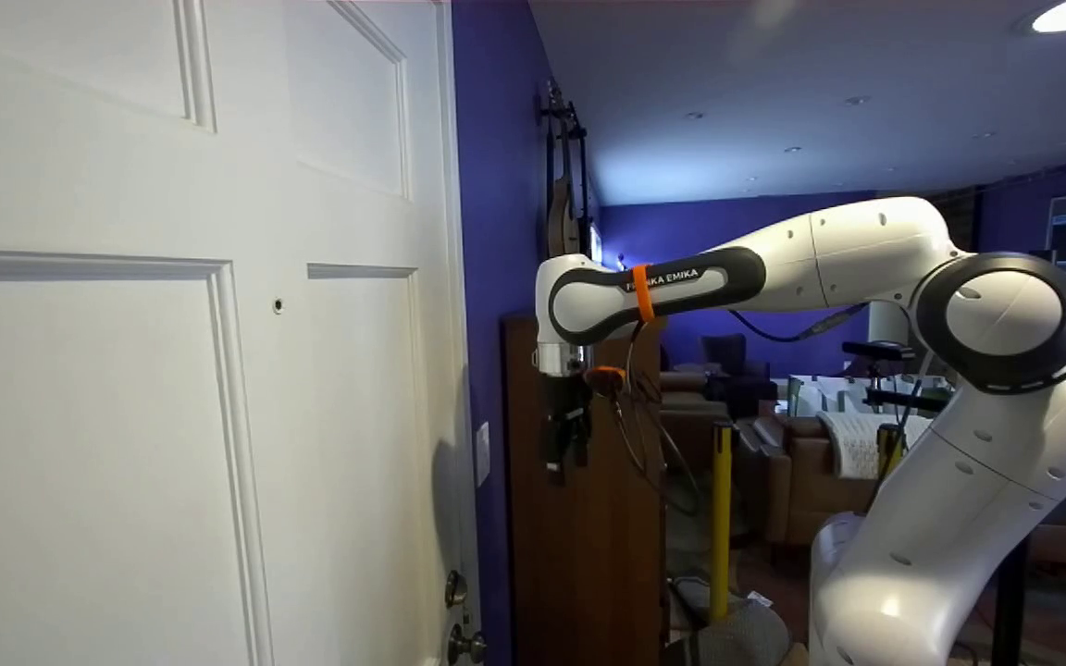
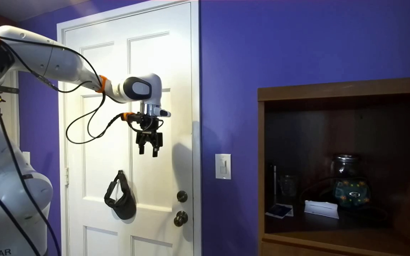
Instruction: Remove the half head cap and put it on top of the cabinet
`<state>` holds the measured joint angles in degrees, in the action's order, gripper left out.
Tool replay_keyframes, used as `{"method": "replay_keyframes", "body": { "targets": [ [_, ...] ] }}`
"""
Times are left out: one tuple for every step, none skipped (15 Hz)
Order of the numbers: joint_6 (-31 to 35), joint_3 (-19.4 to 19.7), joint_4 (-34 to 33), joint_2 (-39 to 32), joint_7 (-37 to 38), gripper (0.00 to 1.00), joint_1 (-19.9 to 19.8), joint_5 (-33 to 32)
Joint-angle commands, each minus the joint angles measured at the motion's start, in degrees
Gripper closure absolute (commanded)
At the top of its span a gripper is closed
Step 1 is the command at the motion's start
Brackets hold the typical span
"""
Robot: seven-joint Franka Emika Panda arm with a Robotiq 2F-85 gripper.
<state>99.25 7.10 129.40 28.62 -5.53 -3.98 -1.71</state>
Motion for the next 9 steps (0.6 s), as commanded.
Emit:
{"method": "replay_keyframes", "body": {
  "targets": [
    [-0.1, -0.2, -0.1, -0.1, -0.1, 0.0, -0.3, 0.1],
    [-0.1, -0.2, -0.1, -0.1, -0.1, 0.0, -0.3, 0.1],
    [0.1, -0.6, -0.3, -1.0, -0.1, 0.0, 0.4, 1.0],
    [0.7, -1.0, -0.3, -2.2, -0.5, 0.0, 1.4, 2.4],
    [1.2, -1.5, -0.1, -3.4, -0.9, 0.0, 2.7, 4.2],
    [2.1, -2.1, 0.2, -4.4, -1.1, 0.0, 4.0, 6.3],
    [2.7, -2.9, 0.4, -5.4, -1.1, 0.0, 4.9, 7.7],
    [4.4, -3.8, 0.9, -6.3, -1.0, 0.0, 6.1, 9.5],
    [5.3, -4.5, 0.9, -7.4, -1.3, 0.0, 7.1, 11.0]
  ]
}}
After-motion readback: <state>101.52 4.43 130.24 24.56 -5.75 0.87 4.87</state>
